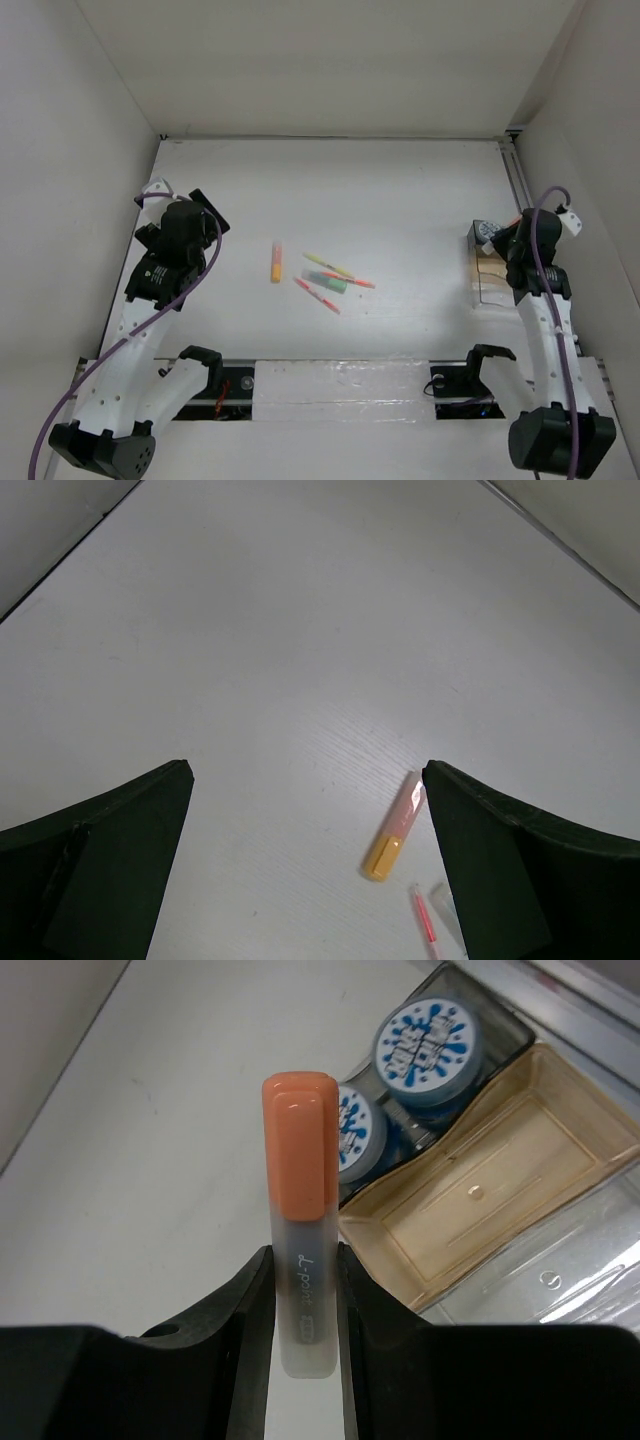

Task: Sort the stationery into containers
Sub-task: Place the stationery into the container, then grab a piece of stationery with the right arm, then place the stationery into the container, then grab a piece of stationery with the right arm

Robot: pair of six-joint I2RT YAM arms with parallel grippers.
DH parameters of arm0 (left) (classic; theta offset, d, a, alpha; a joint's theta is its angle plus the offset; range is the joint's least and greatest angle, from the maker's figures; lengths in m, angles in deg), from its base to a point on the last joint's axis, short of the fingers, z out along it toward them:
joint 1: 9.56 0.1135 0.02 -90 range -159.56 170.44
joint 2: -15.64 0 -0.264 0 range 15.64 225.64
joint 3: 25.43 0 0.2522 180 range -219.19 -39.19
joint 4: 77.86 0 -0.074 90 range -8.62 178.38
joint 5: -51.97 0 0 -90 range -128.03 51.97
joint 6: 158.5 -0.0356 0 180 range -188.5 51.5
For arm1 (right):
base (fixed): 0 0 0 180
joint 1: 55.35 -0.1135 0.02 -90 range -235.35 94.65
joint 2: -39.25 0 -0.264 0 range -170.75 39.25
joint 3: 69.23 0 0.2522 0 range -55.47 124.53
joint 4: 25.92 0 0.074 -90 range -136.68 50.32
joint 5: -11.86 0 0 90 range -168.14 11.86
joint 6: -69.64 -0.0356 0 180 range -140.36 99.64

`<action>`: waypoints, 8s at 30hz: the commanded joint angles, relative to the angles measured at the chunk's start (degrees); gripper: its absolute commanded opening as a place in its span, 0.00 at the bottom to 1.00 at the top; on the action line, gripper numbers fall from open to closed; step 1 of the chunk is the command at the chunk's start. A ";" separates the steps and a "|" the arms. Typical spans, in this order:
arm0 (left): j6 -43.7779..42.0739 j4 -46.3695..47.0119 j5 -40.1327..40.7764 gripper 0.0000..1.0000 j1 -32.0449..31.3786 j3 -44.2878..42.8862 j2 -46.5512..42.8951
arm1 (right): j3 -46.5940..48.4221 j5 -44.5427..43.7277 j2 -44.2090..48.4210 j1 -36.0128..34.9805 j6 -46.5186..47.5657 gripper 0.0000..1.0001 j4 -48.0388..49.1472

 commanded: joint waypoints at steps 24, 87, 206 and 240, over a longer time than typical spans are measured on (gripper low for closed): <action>-0.89 1.26 -1.12 1.00 0.35 0.24 0.33 | -6.00 7.82 -11.52 18.14 -7.84 0.00 10.78; 6.68 -4.98 11.62 1.00 0.35 -1.34 -1.25 | 29.34 16.70 -47.03 -56.13 35.23 0.51 9.29; 0.61 0.38 1.95 1.00 0.35 0.24 -0.64 | -12.77 -7.83 -5.54 12.60 -33.50 0.22 10.35; 9.03 -6.81 13.70 1.00 0.35 -1.34 0.69 | 29.30 0.70 -35.03 -42.83 9.12 0.88 15.90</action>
